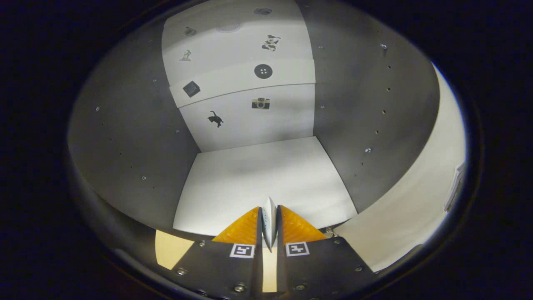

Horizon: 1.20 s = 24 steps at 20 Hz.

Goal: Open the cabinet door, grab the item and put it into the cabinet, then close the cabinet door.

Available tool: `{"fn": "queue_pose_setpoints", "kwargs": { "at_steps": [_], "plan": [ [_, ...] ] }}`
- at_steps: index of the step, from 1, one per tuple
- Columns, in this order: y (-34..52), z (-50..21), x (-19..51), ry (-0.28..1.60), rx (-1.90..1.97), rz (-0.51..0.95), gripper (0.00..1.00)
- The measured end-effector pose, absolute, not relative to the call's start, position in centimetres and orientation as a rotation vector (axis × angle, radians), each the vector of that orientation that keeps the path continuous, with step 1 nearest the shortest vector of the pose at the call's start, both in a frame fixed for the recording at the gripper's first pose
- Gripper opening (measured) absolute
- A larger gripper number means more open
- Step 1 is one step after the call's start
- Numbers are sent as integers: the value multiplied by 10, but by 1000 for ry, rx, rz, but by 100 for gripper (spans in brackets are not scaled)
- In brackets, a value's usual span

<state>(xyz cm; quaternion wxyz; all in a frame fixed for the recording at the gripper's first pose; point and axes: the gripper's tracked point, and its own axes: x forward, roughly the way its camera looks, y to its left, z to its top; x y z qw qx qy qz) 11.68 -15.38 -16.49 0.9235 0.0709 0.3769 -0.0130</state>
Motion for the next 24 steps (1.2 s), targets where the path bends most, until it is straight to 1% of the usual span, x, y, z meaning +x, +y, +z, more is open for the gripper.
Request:
{"fn": "queue_pose_setpoints", "kwargs": {
  "at_steps": [11,18,24],
  "plan": [
    [-149,-168,147,876,166,-18,13],
    [-139,-167,156,873,199,3,23],
    [-140,-159,163,818,219,-1,25]
  ]
}}
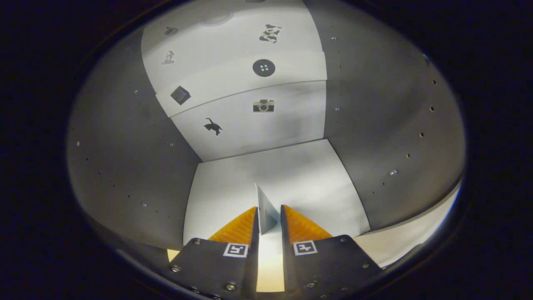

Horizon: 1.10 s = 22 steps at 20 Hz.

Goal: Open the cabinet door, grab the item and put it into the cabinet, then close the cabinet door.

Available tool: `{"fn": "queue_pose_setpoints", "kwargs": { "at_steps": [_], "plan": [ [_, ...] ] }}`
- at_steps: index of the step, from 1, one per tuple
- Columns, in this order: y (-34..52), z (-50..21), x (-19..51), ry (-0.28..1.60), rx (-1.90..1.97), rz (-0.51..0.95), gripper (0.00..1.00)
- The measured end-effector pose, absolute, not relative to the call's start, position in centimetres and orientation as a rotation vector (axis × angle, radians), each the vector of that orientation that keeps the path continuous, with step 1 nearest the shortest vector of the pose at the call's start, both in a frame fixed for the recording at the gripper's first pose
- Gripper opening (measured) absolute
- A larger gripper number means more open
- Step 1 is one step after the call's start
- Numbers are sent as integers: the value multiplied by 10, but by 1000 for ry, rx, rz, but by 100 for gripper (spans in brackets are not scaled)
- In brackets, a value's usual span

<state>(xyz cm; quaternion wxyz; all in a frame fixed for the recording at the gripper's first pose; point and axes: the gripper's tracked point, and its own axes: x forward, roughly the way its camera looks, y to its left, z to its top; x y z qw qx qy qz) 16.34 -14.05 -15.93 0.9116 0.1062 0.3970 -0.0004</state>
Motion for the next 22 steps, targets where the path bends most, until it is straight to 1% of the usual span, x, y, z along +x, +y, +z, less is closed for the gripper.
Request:
{"fn": "queue_pose_setpoints", "kwargs": {
  "at_steps": [1,5,7,8,10,13,18,22],
  "plan": [
    [-139,-156,163,805,227,4,27],
    [-128,-140,160,741,253,46,81],
    [-123,-137,156,726,247,65,94],
    [-121,-134,152,717,237,68,97],
    [-117,-131,141,707,210,82,99],
    [-114,-120,125,661,171,89,99],
    [-100,-97,89,573,131,142,99],
    [-97,-87,51,558,95,144,99]
  ]
}}
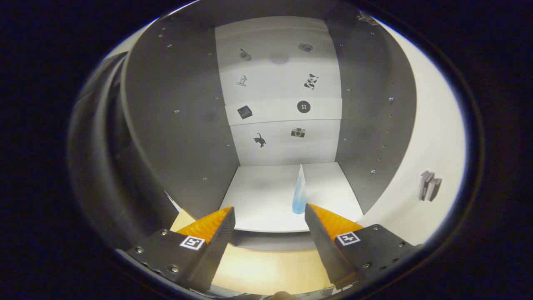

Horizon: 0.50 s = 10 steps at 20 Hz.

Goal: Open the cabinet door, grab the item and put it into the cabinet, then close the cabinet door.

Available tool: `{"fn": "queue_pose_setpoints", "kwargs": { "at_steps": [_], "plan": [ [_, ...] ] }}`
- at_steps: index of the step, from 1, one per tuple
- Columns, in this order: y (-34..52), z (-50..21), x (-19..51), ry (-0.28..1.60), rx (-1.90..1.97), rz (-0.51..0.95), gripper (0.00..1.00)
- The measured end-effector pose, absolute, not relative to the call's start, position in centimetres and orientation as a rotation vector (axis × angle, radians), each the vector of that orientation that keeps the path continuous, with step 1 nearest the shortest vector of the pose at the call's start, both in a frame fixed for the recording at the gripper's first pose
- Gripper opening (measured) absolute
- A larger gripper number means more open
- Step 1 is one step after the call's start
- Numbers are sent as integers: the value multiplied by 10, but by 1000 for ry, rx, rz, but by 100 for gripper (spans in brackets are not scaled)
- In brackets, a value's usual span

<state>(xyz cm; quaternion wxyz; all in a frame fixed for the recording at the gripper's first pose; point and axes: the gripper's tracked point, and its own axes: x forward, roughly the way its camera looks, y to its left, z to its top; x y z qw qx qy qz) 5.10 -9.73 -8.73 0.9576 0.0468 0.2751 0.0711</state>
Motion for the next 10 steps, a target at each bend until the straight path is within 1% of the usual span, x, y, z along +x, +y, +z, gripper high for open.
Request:
{"fn": "queue_pose_setpoints", "kwargs": {
  "at_steps": [5,10],
  "plan": [
    [-95,-64,10,470,92,139,99],
    [-108,-45,-25,339,52,66,99]
  ]
}}
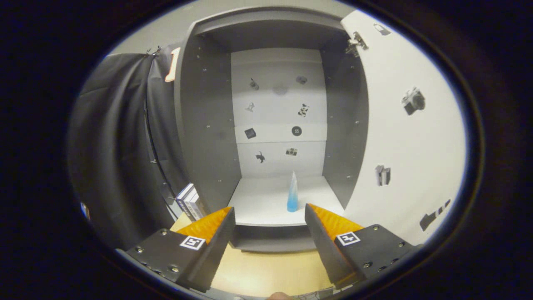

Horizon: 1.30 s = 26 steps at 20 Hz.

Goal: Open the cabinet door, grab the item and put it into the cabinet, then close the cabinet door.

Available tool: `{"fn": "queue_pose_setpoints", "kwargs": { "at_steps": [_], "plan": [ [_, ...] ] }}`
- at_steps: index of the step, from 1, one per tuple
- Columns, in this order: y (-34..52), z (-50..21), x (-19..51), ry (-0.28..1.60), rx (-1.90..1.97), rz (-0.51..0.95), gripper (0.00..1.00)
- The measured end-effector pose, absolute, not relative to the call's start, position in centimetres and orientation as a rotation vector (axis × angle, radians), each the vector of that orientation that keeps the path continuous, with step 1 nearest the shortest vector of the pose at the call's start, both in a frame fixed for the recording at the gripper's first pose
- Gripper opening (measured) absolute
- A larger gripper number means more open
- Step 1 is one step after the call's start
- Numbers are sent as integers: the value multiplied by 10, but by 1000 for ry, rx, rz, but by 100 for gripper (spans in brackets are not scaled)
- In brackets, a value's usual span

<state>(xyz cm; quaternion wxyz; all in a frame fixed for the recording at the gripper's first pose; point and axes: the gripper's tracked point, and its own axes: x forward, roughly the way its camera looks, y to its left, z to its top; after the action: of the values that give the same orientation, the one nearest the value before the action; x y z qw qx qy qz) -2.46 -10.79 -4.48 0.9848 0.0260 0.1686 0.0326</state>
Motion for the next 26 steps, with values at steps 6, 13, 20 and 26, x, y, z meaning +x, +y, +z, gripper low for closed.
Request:
{"fn": "queue_pose_setpoints", "kwargs": {
  "at_steps": [6,13,20,26],
  "plan": [
    [-121,-29,-76,216,-1,-12,99],
    [-182,-15,-149,190,42,-196,99],
    [-239,-5,-238,163,102,-345,99],
    [-293,-9,-301,147,149,-505,99]
  ]
}}
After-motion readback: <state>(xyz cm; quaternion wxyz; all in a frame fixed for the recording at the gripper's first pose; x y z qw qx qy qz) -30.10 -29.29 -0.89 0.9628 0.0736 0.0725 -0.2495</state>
